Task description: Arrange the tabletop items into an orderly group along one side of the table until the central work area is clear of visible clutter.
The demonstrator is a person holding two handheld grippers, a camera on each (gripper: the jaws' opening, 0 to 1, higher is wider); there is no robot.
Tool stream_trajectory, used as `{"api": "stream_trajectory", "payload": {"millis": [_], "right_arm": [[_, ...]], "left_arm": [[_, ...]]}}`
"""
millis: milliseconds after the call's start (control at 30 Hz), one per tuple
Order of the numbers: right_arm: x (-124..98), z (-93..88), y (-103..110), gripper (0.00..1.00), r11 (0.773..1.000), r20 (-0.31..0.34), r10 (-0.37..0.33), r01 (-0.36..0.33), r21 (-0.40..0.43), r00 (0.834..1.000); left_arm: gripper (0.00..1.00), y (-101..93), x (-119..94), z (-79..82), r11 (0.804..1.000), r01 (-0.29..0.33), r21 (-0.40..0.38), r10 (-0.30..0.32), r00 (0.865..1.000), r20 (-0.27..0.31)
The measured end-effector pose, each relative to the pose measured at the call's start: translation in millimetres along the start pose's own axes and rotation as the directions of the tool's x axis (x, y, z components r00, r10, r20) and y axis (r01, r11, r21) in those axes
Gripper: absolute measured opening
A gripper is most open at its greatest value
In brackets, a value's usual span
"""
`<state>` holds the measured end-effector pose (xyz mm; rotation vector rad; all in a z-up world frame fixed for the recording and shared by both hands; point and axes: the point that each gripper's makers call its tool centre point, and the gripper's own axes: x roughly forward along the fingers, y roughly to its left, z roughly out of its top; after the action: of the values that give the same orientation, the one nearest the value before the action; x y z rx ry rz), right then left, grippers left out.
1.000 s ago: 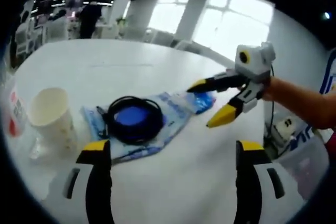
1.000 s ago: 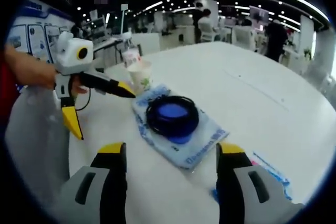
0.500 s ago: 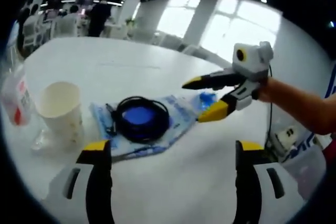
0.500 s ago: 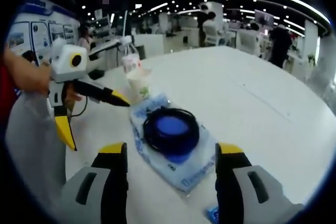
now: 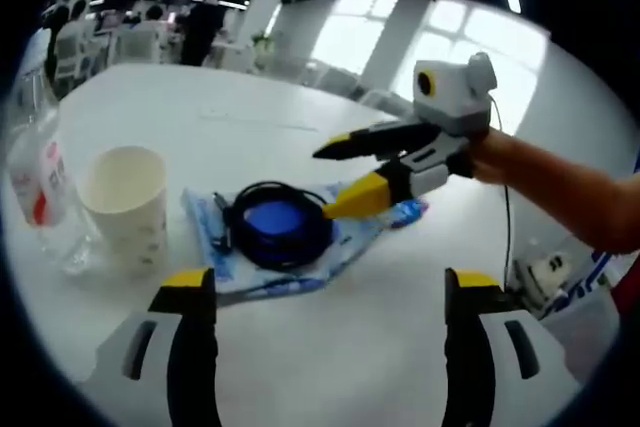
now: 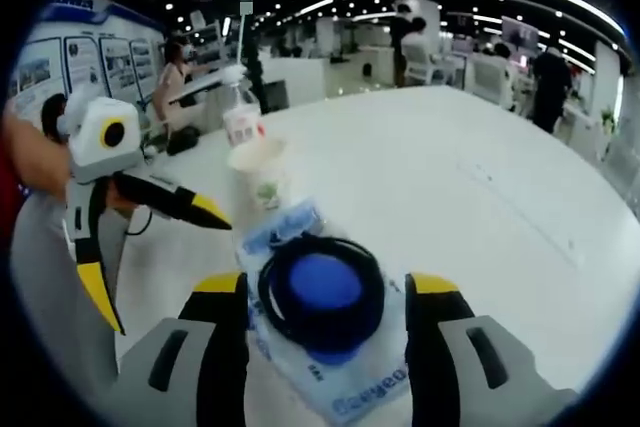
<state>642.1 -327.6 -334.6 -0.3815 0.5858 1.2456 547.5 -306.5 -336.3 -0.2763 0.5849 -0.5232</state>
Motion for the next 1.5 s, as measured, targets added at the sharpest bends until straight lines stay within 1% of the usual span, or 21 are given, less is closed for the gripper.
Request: {"api": "stream_trajectory", "payload": {"millis": [167, 233, 367, 800, 867, 933, 1067, 1333, 1500], "right_arm": [[11.2, -2.4, -6.8, 0.60, 1.000, -0.025, 0.008, -0.008, 0.010, 1.000], [13.9, -3.8, -8.5, 0.58, 1.000, -0.032, 0.011, -0.010, 0.010, 0.999], [20.6, -13.7, -16.8, 0.51, 0.999, -0.073, 0.008, -0.005, 0.035, 0.997], [33.5, -24.0, -25.2, 0.37, 0.996, -0.108, -0.001, 0.011, 0.084, 0.994], [35.8, -25.8, -24.0, 0.34, 0.997, -0.115, 0.003, 0.007, 0.083, 0.993], [37.5, -29.0, -24.8, 0.33, 0.997, -0.131, -0.004, 0.014, 0.074, 0.991], [40.4, -31.8, -24.6, 0.29, 0.997, -0.143, -0.003, 0.014, 0.071, 0.990], [42.2, -34.7, -27.8, 0.25, 0.997, -0.158, -0.024, 0.034, 0.065, 0.987], [43.3, -35.1, -29.6, 0.22, 0.997, -0.172, -0.052, 0.062, 0.053, 0.984]], "left_arm": [[0.91, -0.1, 5.1, 2.3, 1.000, 0.000, -0.001, 0.000, 1.000, -0.002], [0.90, -0.1, 7.0, 2.9, 1.000, 0.002, -0.006, -0.002, 1.000, -0.003], [0.89, -0.1, 10.8, 2.5, 1.000, 0.003, -0.008, -0.003, 1.000, -0.009], [0.86, 8.9, 22.7, 2.8, 0.999, -0.016, -0.036, 0.015, 1.000, -0.015], [0.85, 9.9, 24.6, 2.7, 0.999, -0.020, -0.038, 0.019, 1.000, -0.016], [0.84, 10.0, 26.0, 2.9, 0.999, -0.021, -0.042, 0.021, 1.000, -0.016], [0.82, 10.0, 28.3, 2.9, 0.999, -0.025, -0.044, 0.024, 1.000, -0.018], [0.76, 12.9, 31.6, 2.1, 0.998, -0.036, -0.057, 0.035, 0.999, -0.019], [0.71, 14.7, 32.6, 1.3, 0.997, -0.042, -0.061, 0.041, 0.999, -0.019]]}}
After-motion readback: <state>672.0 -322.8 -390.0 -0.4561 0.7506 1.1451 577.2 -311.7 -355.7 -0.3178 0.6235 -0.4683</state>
